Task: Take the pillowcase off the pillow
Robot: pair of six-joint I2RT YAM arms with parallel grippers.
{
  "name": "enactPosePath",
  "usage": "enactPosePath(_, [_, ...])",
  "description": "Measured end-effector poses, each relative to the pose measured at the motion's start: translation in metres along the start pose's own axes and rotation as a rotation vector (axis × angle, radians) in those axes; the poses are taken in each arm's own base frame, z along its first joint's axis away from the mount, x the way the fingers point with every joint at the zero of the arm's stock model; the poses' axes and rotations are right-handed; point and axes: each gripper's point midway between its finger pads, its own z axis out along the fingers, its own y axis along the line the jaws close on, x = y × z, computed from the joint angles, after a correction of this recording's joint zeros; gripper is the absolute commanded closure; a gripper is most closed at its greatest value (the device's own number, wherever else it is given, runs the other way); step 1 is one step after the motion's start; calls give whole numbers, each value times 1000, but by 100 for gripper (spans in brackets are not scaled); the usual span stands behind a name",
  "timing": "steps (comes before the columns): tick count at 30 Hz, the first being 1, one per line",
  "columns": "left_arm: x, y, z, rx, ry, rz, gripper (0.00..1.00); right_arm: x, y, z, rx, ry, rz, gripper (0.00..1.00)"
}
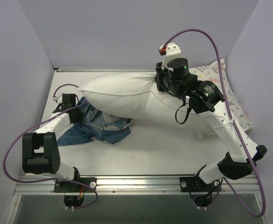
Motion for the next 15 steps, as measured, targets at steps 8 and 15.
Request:
enactPosePath(8, [-7,-4,21,-45,15,0,100,-13,4,-19,-54,-46,37,100])
enactPosePath(15, [-28,-24,35,-38,1,-14,100,-29,-9,-65,-80,-144,81,100])
